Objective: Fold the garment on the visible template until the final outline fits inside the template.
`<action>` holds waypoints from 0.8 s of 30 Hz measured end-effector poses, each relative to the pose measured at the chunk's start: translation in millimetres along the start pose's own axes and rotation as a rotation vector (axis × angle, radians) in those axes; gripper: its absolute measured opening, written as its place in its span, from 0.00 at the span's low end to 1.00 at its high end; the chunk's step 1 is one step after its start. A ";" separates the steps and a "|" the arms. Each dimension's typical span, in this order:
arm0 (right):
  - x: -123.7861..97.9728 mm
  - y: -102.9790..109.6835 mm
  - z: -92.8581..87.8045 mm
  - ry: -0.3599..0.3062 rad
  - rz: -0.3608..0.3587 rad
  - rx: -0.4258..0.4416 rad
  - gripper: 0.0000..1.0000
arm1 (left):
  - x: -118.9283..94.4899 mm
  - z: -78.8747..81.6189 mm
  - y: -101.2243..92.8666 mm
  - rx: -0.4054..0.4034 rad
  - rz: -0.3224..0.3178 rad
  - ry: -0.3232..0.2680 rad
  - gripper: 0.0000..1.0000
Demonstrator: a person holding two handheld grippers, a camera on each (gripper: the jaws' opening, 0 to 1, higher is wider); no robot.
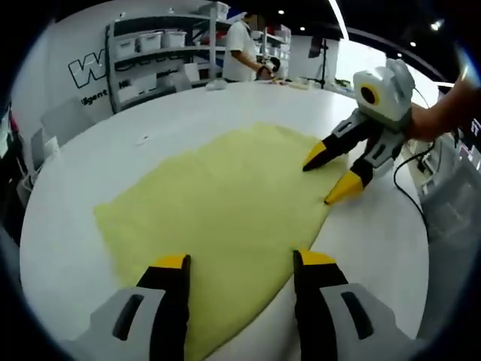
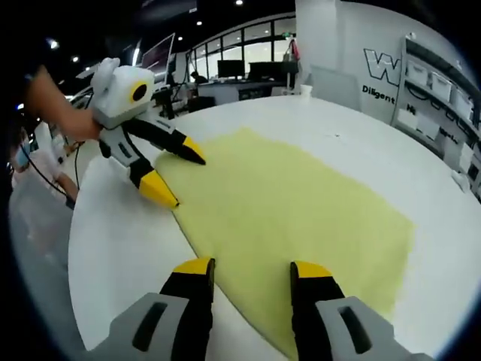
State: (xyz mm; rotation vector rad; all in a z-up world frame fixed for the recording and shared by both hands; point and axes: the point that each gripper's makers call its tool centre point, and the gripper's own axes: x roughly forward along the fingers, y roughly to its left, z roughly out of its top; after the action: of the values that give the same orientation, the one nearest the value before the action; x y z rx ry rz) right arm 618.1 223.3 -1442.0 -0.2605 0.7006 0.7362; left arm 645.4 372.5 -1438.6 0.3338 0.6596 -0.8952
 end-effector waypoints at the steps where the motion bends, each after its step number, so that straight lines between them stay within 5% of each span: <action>1: -2.7 -1.5 -1.5 0.001 -0.003 0.004 0.37 | -1.8 -0.9 1.1 -0.006 0.000 -0.005 0.55; 9: -21.2 -17.2 -15.7 0.004 -0.040 0.019 0.35 | -13.5 -8.8 10.3 -0.064 0.027 -0.023 0.56; 15: -40.6 -32.6 -21.0 -0.008 -0.081 0.041 0.32 | -22.8 1.3 21.5 -0.104 0.073 -0.082 0.55; 24: -54.2 -43.1 -43.3 0.011 -0.121 0.048 0.28 | -24.5 -18.1 26.5 -0.133 0.099 -0.039 0.53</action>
State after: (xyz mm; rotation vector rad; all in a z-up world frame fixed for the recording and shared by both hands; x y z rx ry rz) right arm 598.0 144.2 -1439.1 -0.2614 0.7062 0.6023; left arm 648.7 412.7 -1436.3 0.2270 0.6578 -0.7579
